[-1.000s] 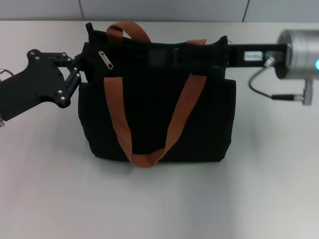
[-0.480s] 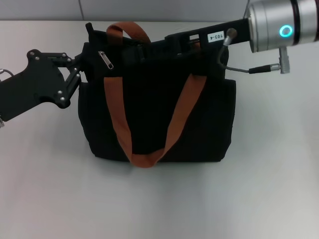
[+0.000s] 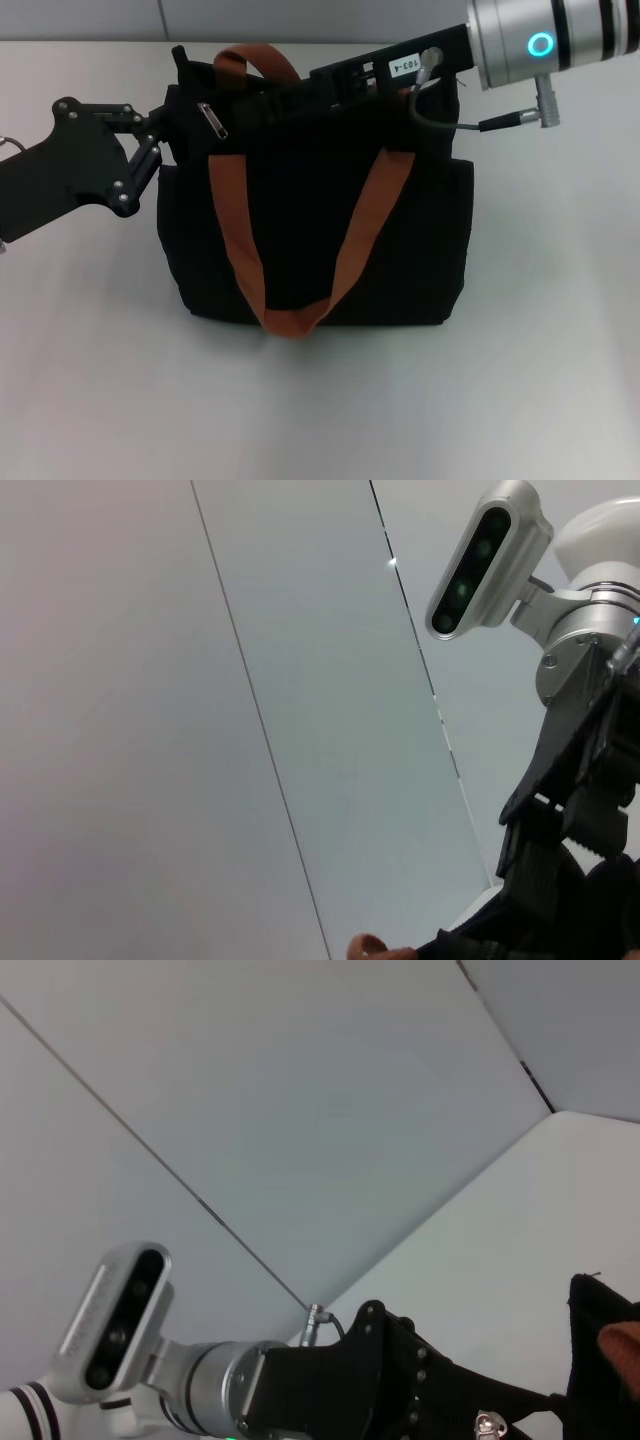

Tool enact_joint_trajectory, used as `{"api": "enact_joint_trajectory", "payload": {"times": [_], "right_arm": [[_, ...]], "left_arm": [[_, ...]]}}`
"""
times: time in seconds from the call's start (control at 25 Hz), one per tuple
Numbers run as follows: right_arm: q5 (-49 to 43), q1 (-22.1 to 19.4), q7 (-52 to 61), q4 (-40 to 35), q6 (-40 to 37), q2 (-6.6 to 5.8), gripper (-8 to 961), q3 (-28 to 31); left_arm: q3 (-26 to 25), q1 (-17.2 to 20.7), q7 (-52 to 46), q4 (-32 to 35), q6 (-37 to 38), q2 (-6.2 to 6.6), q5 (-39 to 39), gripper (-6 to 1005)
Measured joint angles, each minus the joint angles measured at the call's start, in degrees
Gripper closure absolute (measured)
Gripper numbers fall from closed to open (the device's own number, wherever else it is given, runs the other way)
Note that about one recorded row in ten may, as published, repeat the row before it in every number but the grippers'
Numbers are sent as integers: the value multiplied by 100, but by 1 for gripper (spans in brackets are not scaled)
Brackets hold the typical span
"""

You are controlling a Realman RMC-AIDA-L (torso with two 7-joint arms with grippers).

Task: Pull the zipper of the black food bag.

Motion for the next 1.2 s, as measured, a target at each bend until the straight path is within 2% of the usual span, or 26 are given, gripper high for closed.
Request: {"api": "enact_joint_trajectory", "payload": {"times": [0.28,0.84,1.2], "right_arm": [[-49,121,74,-32,175,36,472,-224],[-132,273,66,-31,435,50,567,-451],[-174,390,66,-32,610,66,588,-607]], "left_arm": [[0,-8,-11,0,25,3,-23,961],[13,-12,-36,0,57,-5,-63,957],[12,-22,-39,0,152,-14,-63,955]]}}
